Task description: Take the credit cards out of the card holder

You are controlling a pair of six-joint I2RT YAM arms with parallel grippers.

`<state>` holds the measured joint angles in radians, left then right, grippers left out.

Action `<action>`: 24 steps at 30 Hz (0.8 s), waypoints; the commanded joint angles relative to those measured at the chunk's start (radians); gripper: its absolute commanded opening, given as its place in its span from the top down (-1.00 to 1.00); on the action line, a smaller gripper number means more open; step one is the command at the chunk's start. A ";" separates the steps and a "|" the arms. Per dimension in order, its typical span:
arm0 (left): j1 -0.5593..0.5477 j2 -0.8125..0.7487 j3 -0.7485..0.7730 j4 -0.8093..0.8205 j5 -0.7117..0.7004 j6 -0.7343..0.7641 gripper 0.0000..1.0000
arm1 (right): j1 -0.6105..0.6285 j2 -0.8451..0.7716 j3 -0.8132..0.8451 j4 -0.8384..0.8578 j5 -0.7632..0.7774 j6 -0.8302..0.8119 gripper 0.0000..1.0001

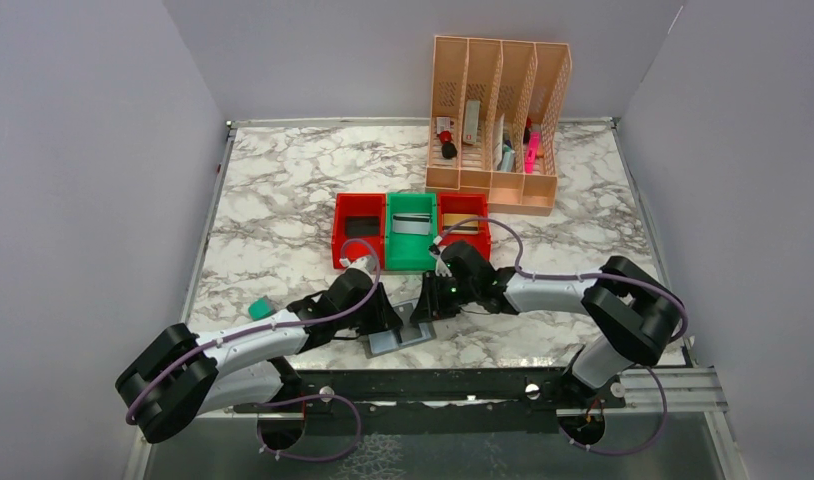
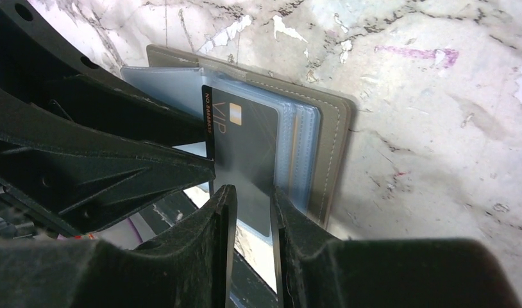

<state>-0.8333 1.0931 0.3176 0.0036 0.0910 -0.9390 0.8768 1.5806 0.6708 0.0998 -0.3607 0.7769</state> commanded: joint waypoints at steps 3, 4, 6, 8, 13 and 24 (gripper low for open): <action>-0.005 0.011 -0.020 0.007 0.001 0.008 0.23 | 0.001 0.052 0.010 0.015 -0.037 -0.004 0.41; -0.005 0.015 -0.019 0.010 0.002 0.008 0.23 | 0.001 0.053 0.009 0.016 -0.038 -0.003 0.42; -0.005 0.020 -0.017 0.012 0.003 0.006 0.24 | 0.001 0.048 0.005 0.018 -0.035 0.000 0.44; -0.006 0.021 -0.020 0.016 0.001 0.007 0.25 | 0.001 0.042 0.003 0.019 -0.027 0.000 0.47; -0.006 0.007 -0.031 0.030 -0.012 -0.006 0.35 | 0.001 0.053 0.006 0.009 -0.022 -0.001 0.49; -0.004 -0.064 -0.063 0.036 -0.039 -0.042 0.62 | 0.001 0.059 0.005 -0.014 0.009 0.017 0.49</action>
<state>-0.8333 1.0630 0.2737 0.0479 0.0818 -0.9688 0.8768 1.6138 0.6735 0.1329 -0.3897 0.7940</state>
